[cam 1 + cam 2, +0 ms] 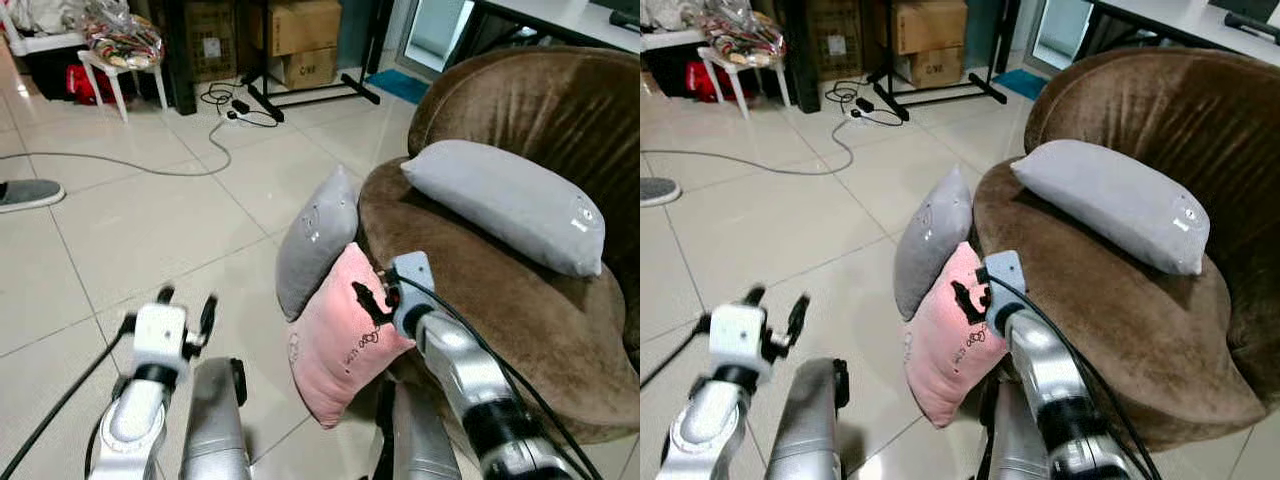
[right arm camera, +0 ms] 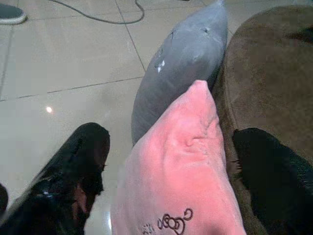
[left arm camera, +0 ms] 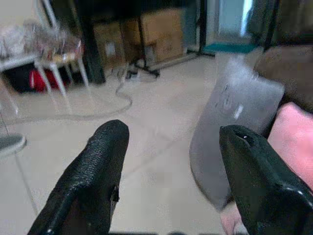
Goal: Move the pillow to the sofa from floor
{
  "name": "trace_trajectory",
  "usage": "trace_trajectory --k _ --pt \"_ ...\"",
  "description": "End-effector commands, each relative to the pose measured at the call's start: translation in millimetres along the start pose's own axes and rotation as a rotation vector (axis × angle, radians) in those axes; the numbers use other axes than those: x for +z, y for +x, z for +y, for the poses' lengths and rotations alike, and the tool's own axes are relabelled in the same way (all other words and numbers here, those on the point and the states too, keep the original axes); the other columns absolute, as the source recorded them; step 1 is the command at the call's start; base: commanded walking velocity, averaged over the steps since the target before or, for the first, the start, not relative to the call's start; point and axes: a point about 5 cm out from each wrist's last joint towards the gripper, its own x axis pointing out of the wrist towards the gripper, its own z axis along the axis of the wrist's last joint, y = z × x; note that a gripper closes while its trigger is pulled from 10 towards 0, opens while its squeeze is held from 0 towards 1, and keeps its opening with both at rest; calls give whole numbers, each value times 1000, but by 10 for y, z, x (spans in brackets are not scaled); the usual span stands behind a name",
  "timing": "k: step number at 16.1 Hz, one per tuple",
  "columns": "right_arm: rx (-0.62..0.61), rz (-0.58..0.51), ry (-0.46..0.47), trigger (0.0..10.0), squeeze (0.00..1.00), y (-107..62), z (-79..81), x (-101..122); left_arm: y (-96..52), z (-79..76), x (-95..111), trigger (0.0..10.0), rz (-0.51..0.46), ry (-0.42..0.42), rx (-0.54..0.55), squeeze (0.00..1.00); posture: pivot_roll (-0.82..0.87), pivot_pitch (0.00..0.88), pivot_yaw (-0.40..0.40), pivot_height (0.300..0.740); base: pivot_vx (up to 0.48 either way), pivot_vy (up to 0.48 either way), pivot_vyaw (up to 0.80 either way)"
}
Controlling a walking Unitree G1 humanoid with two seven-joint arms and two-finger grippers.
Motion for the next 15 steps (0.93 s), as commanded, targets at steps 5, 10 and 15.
trace_trajectory --k 5,10,15 --pt "-104 20 62 10000 1000 125 -110 15 -79 -30 245 10000 21 36 -84 0 153 22 -83 521 0 0 0" --pt "-174 2 133 10000 1000 154 -183 49 -152 20 428 10000 22 37 -84 0 131 131 -151 521 0 0 0" --pt "-257 12 187 10000 1000 145 -342 68 -276 49 611 10000 11 42 -139 0 111 187 -161 521 0 0 0"
